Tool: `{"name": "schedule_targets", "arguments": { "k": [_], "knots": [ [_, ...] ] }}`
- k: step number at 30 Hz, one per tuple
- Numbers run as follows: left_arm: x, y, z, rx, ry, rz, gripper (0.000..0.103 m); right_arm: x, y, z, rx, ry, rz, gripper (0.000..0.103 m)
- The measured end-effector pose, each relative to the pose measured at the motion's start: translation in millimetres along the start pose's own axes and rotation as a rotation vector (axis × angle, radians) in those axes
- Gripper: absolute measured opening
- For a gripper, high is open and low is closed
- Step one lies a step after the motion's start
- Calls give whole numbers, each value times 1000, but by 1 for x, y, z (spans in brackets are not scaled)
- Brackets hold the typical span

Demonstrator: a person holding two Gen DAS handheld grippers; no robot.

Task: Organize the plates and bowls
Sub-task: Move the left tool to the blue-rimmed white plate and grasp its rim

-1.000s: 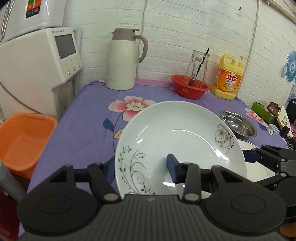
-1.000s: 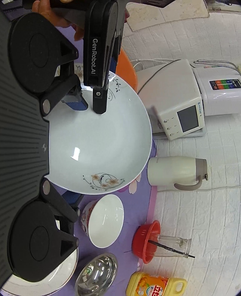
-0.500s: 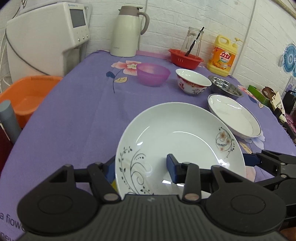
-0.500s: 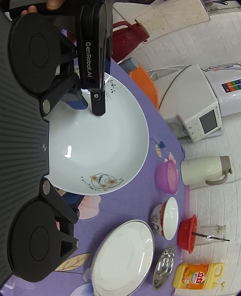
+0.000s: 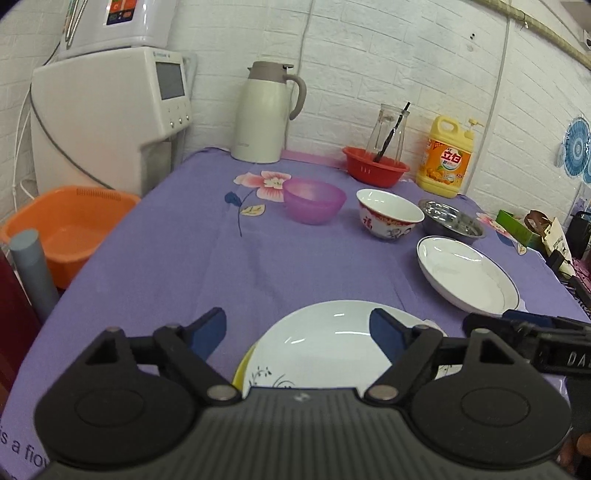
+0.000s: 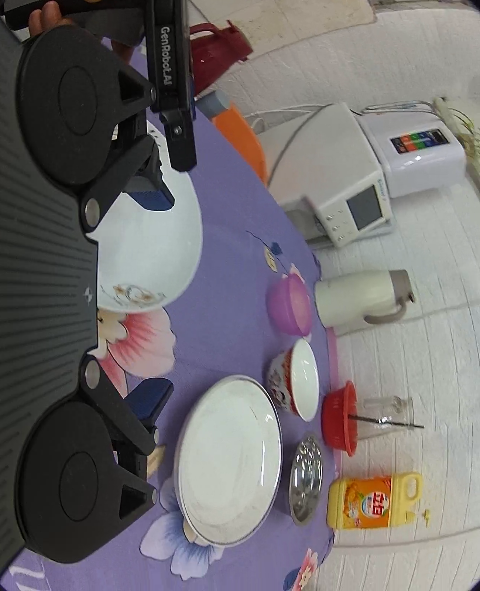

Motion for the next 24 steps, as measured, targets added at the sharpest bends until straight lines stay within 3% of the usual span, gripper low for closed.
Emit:
{"name": "schedule_targets", "arguments": {
  "k": [7, 12, 17, 24],
  "knots": [
    [27, -21, 10, 8, 60, -42, 83, 1, -90, 41, 151, -89, -187, 103],
    [50, -48, 27, 45, 96, -84, 83, 42, -142, 56, 230, -2, -296, 103],
    [85, -74, 54, 80, 121, -135, 84, 58, -146, 55, 191, 2, -285, 103],
    [158, -103, 71, 62, 249, -210, 84, 57, -146, 54, 154, -11, -279, 103]
  ]
}}
Point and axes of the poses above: each gripper's, at about its wrist camera, not at the fingertips, and x roughly the way its jaws point, y to its left, z to its top, the point moved 4 cm from there along x, roughly the way its jaws point, and after that the axes turned 9 degrees about x, right-handed, at the moved point
